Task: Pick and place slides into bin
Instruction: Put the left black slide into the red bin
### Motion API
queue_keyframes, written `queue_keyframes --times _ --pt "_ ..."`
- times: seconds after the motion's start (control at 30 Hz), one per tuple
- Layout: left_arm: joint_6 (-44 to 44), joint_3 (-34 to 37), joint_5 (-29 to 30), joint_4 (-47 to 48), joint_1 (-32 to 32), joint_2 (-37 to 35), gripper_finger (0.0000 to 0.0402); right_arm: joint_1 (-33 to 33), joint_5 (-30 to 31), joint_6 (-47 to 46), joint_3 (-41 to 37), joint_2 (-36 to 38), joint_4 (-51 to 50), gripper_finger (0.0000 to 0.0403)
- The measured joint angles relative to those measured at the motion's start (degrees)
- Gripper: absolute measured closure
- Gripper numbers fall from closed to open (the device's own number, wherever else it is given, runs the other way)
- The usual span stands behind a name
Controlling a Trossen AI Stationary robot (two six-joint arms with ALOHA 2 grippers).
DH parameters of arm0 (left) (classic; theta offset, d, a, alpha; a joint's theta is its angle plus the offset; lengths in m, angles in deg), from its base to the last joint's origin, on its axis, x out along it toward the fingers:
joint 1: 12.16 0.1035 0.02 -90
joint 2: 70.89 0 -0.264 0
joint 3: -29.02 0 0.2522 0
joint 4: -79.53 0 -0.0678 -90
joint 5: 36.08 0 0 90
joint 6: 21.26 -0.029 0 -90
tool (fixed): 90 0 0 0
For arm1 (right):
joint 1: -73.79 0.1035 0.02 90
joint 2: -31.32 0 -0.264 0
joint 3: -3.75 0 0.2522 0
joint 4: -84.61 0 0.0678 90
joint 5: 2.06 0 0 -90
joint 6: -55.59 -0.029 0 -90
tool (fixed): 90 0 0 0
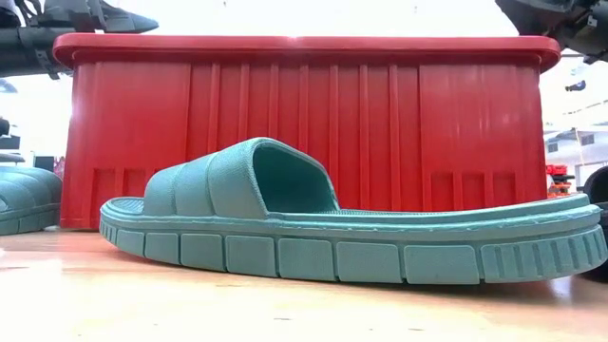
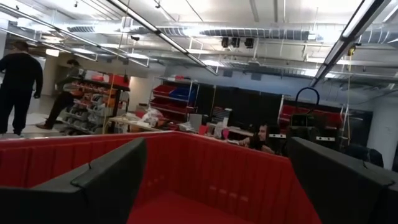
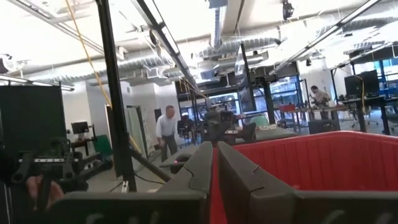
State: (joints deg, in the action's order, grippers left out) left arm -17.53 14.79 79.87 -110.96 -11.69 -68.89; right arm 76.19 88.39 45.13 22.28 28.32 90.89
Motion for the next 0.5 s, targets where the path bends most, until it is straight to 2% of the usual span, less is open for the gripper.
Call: queue_keyframes --times 0.13,0.27,0.4,0.5 --pt "0.01 0.01 0.03 0.16 0.0 0.0 0.0005 0.01 0.68 0.07 0.2 0.0 0.05 0.0373" --pt "0.11 0.01 0.05 0.13 0.0 0.0 0.0005 -0.04 6.0 -2.44 0.63 0.0 2.11 0.0373" --pt "0.13 -0.01 0.05 0.13 0.0 0.0 0.0005 -0.02 6.49 -0.97 5.09 -1.87 1.43 0.0382" --pt "0.09 0.01 0.06 0.13 0.0 0.0 0.0005 0.02 6.43 2.28 11.25 -6.11 -3.16 0.0395"
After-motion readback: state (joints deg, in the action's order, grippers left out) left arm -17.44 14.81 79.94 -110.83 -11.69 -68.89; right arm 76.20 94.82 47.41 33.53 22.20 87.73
